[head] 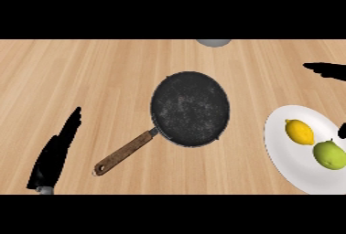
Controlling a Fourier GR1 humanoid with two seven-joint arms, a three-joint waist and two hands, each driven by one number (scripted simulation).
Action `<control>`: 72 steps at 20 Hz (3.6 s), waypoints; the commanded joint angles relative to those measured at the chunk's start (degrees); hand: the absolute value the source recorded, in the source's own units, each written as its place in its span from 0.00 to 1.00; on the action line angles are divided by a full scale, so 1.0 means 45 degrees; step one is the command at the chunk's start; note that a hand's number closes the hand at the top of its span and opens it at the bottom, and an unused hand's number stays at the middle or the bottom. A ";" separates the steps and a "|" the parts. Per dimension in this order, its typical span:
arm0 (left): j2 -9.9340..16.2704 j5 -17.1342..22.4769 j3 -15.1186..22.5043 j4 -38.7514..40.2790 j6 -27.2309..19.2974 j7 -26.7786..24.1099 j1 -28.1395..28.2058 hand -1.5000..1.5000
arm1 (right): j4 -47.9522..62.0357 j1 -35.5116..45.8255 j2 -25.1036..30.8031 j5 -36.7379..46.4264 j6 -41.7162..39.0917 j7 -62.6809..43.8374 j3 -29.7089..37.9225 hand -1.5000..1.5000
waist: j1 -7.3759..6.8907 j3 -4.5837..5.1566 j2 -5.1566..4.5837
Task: Pick the lemon from the plate and place it in the pan
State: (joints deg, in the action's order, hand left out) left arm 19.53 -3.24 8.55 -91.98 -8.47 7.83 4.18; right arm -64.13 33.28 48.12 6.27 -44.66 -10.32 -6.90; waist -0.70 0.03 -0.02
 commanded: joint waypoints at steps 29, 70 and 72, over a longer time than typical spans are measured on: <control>-0.1260 -0.1122 -0.0986 -0.0072 0.0657 -0.0055 0.0361 0.50 | -0.1423 -0.0525 -0.3169 0.4473 -0.2186 -0.4107 -0.1053 0.00 | 0.0053 -0.0005 -0.0002; -0.1867 -0.1679 -0.2479 -0.0318 0.1621 0.0480 0.0516 0.50 | -0.0804 -0.4543 -0.6682 0.7905 0.2951 -0.5321 0.3039 1.00 | 0.1655 0.0100 0.0495; -0.1675 -0.1667 -0.2839 -0.0270 0.1503 0.0508 0.0766 0.50 | -0.1446 -0.5278 -0.7059 0.8057 0.4022 -0.6145 0.3501 1.00 | 0.2040 0.0129 0.0623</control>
State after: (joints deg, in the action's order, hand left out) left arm 11.69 -10.84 -2.81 -93.34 -0.88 9.81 6.15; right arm -69.59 15.96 19.36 40.27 -33.79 -26.93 4.73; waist 4.61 0.95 2.67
